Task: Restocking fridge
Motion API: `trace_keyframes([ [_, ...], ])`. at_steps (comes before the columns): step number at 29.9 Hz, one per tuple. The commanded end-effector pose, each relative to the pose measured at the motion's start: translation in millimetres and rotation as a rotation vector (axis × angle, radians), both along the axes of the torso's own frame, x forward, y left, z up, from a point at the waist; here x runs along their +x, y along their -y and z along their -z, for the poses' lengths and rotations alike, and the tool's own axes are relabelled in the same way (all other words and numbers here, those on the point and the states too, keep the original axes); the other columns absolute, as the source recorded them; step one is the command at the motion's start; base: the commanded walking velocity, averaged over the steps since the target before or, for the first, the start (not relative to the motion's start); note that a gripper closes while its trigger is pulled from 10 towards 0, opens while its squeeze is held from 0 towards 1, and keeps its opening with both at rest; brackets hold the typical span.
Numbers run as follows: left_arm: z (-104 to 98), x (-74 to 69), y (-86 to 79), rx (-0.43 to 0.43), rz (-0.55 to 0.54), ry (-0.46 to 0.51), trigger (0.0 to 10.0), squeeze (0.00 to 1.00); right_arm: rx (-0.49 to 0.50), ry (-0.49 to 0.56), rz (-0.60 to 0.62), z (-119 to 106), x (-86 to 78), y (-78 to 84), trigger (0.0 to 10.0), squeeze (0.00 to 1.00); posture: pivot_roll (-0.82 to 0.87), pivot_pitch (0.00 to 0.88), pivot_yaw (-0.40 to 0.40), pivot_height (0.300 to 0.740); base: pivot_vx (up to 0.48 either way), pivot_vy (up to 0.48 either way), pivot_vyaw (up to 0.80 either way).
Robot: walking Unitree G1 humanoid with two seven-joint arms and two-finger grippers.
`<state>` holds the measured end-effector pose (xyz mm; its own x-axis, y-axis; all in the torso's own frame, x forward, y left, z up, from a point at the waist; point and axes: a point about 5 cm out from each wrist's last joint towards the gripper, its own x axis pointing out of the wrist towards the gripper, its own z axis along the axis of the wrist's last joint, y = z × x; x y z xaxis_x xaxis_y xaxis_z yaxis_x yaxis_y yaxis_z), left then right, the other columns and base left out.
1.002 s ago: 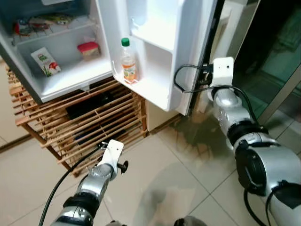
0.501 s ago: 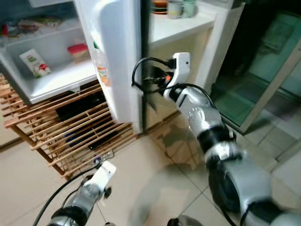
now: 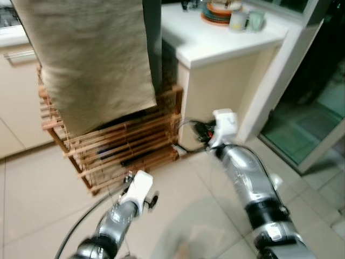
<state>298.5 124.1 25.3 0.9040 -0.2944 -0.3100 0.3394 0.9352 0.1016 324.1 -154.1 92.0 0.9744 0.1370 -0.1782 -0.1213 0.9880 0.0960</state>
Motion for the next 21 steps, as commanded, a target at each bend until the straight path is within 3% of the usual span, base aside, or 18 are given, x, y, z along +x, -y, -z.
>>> trace_keyframes([
  [1,-41.6,16.9,10.7,-0.103,0.005,0.153,10.0,0.0,-0.056,0.074,0.095,-10.5,-2.7,10.8,10.0,0.0,-0.07,0.0,0.001,0.714,0.0,0.0,0.0],
  [2,-58.9,21.2,14.2,-0.151,0.002,0.209,10.0,0.0,-0.074,0.093,0.138,-8.5,-5.6,17.1,10.0,0.0,-0.08,0.0,0.004,0.714,0.0,0.0,0.0],
  [3,-58.9,21.2,14.2,-0.151,0.002,0.209,10.0,0.0,-0.074,0.093,0.138,-8.5,-5.6,17.1,10.0,0.0,-0.08,0.0,0.004,0.714,0.0,0.0,0.0],
  [4,-88.4,27.7,18.4,-0.212,0.006,0.298,10.0,0.0,-0.109,0.131,0.192,-4.6,-12.7,26.3,10.0,0.0,-0.09,0.0,0.008,0.714,0.0,0.0,0.0],
  [5,-98.5,29.6,19.9,-0.241,0.009,0.331,10.0,0.0,-0.132,0.142,0.212,-2.8,-15.5,28.9,10.0,0.0,-0.09,0.0,0.009,0.714,0.0,0.274,0.0],
  [9,-115.7,31.8,28.2,-0.2,0.064,0.406,10.0,0.0,-0.156,0.127,0.254,5.8,-22.9,34.2,10.0,0.0,-0.1,0.0,0.01,0.714,0.225,0.35,-0.56],
  [11,-123.5,33.1,31.6,-0.216,0.069,0.394,10.0,0.0,-0.169,0.134,0.284,6.5,-24.4,35.8,10.0,0.01,-0.1,0.0,0.011,0.714,0.341,0.338,-0.7],
  [17,-121.0,34.7,28.2,-0.206,0.04,0.353,10.0,0.0,-0.19,0.185,0.339,-0.7,-23.2,40.5,10.0,0.07,-0.11,0.0,0.007,0.714,0.343,0.336,-0.7],
  [18,-119.7,34.8,27.7,-0.207,0.035,0.345,10.0,0.0,-0.196,0.19,0.353,-1.6,-23.1,42.6,10.0,0.28,-0.11,0.0,0.006,0.714,0.345,0.334,-0.71],
  [19,-118.4,34.5,27.9,-0.201,0.035,0.341,10.0,0.0,-0.201,0.192,0.364,-2.3,-23.0,44.8,10.0,0.28,-0.11,0.0,0.004,0.714,0.345,0.334,-0.71],
  [20,-116.9,34.2,28.2,-0.195,0.036,0.338,10.0,0.0,-0.202,0.194,0.371,-2.7,-23.0,46.4,10.0,0.53,-0.11,0.0,0.004,0.714,0.345,0.334,-0.7],
  [21,-115.1,33.7,28.7,-0.191,0.036,0.332,10.0,0.0,-0.208,0.198,0.382,-3.5,-23.1,48.2,10.0,1.0,-0.11,0.0,0.002,0.714,0.345,0.334,-0.69],
])
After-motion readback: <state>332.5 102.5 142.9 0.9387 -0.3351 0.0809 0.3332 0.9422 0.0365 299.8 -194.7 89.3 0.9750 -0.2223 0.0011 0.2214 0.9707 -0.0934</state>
